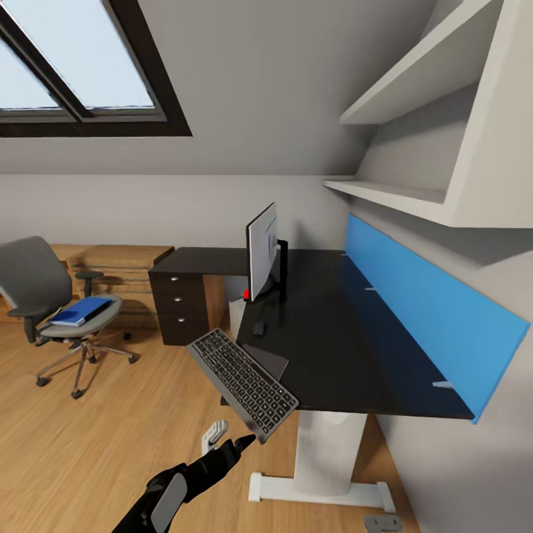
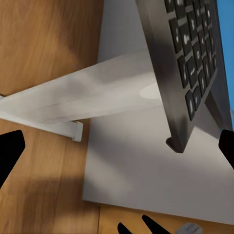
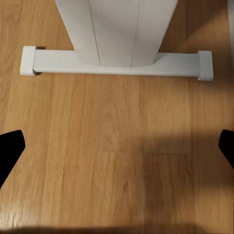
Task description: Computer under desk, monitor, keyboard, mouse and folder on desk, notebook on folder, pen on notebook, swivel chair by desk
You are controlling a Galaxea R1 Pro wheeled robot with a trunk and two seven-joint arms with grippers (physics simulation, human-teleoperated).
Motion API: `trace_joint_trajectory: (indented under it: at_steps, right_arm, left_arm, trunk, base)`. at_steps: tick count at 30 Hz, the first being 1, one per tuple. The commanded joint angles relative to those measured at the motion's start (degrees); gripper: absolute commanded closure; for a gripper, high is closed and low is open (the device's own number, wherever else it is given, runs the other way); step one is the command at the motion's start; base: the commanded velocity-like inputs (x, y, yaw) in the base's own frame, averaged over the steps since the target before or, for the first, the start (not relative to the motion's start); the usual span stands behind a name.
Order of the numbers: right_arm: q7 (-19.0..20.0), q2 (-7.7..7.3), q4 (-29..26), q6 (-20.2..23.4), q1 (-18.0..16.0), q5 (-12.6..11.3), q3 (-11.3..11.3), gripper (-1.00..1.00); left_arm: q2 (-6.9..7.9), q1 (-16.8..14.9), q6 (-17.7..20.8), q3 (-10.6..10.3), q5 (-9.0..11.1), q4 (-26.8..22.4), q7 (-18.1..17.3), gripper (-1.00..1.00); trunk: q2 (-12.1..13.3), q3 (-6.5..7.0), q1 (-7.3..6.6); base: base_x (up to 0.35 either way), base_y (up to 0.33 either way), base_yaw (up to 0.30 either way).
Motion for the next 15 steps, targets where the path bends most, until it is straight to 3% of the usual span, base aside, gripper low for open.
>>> trace_joint_trajectory:
  at_steps: [1, 8, 15]
  right_arm:
    - [-0.1, 0.01, 0.0, -0.2, 0.0, 0.0, -0.1, -1.00]
    - [-0.1, 0.01, 0.1, -0.2, 0.0, 0.0, -0.1, -1.00]
    - [-0.1, 0.01, 0.1, -0.2, 0.0, 0.0, -0.1, -1.00]
  left_arm:
    - [-0.06, 0.0, 0.5, 0.3, 0.3, 0.0, -0.2, -1.00]
    - [-0.06, 0.0, 0.5, 0.3, 0.3, 0.1, -0.2, -1.00]
    - [-0.07, 0.0, 0.5, 0.3, 0.3, 0.1, -0.1, -1.00]
  trunk:
    - [0.0, -0.06, 0.01]
    - [0.0, -0.06, 0.01]
    - [0.0, -0.06, 0.01]
  base:
    - [0.055, 0.000, 0.000]
    - [0.050, 0.000, 0.000]
    - [0.190, -0.029, 0.000]
